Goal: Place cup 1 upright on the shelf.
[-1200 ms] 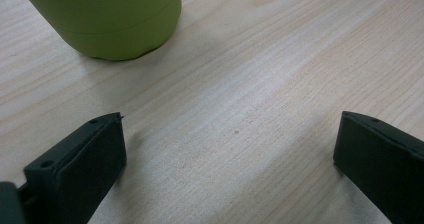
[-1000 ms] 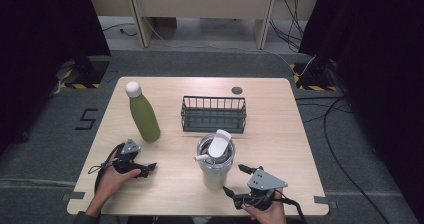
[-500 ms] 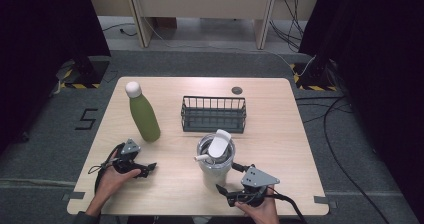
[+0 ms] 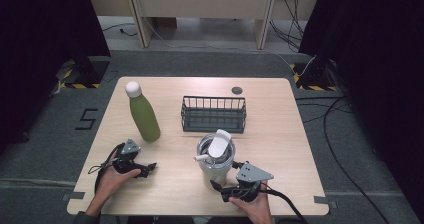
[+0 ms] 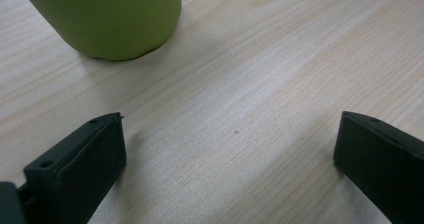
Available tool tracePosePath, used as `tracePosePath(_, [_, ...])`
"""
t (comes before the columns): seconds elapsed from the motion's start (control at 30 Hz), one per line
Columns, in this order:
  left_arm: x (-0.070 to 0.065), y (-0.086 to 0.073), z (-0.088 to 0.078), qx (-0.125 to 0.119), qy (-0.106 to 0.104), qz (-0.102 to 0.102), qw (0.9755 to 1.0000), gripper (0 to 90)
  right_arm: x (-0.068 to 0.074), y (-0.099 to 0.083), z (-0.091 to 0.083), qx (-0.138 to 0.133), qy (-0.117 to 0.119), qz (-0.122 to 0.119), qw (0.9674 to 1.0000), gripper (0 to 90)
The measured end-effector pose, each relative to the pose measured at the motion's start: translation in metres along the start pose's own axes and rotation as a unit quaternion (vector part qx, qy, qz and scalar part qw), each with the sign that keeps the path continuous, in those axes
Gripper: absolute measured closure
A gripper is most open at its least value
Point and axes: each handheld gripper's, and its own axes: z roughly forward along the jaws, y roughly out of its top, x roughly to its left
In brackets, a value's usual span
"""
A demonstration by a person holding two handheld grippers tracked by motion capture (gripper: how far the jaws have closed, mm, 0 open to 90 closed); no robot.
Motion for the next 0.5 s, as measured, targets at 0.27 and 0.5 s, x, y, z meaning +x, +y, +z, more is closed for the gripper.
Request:
tracePosePath(0.27, [0.000,0.000,0.000,0.000,0.000,0.000,1.0000,0.0,0.001,-0.001,0.010,-0.009,-0.002,0.001,1.0000,10.1])
tracePosePath(0.5, [0.000,0.000,0.000,0.000,0.000,0.000,1.0000,0.0,0.002,-0.002,0.020,-0.025,-0.008,-0.003,0.9996,8.9])
